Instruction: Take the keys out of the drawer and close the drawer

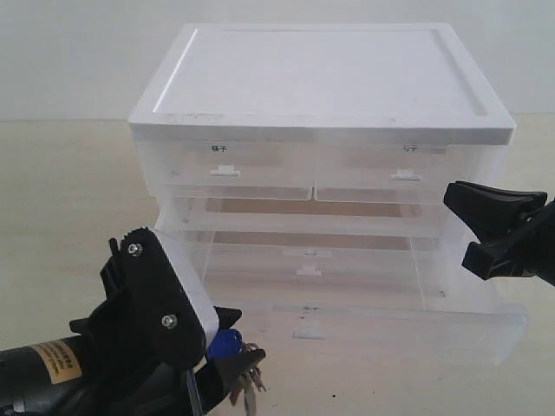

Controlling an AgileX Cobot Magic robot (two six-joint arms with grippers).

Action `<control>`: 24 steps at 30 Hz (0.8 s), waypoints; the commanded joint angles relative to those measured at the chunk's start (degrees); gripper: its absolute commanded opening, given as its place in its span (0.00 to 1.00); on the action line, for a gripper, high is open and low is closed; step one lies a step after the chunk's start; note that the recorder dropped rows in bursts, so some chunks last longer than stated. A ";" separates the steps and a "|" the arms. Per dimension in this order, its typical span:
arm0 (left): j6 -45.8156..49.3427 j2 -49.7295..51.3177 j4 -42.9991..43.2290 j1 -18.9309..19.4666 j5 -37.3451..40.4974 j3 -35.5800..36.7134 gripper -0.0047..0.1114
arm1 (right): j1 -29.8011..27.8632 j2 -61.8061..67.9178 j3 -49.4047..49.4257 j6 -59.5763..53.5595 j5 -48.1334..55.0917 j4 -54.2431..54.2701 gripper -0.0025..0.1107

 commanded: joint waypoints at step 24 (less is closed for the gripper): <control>-4.26 6.33 4.97 -0.09 -6.39 -0.42 0.08 | -0.13 0.22 -0.19 -0.09 -0.08 -0.31 0.02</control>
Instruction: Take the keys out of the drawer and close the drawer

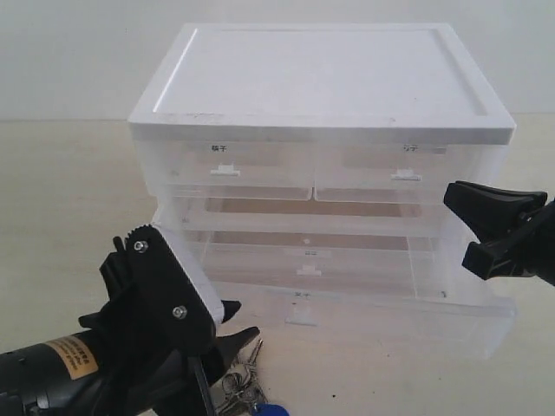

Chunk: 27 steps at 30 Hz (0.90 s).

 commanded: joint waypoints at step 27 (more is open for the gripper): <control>-7.86 15.93 8.30 3.99 -18.82 -10.26 0.08 | -0.13 0.22 -0.19 0.36 -6.21 -5.89 0.02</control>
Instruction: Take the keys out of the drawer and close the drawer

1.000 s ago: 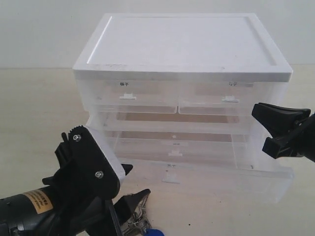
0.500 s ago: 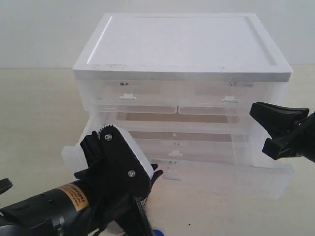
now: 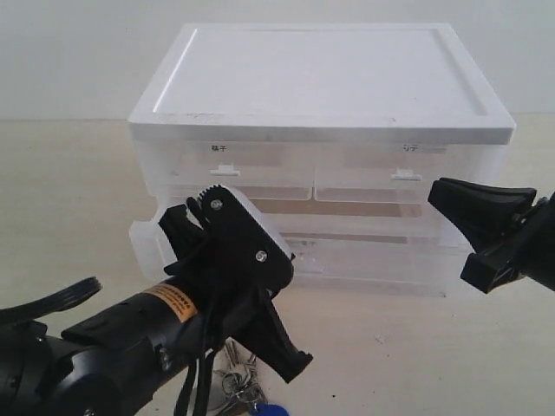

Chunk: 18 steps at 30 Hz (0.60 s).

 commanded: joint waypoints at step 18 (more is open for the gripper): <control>-9.36 2.55 6.38 0.38 2.40 -0.24 0.08 | -0.13 0.22 -0.19 0.02 -0.87 -1.04 0.02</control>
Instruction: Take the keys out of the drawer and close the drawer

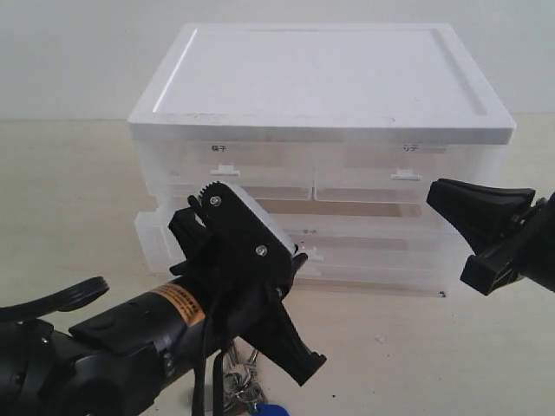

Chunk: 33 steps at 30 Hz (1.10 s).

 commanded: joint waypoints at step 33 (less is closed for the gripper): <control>-2.08 7.33 3.08 11.31 2.96 -7.50 0.08 | -0.13 0.22 -0.19 0.02 0.56 -0.01 0.02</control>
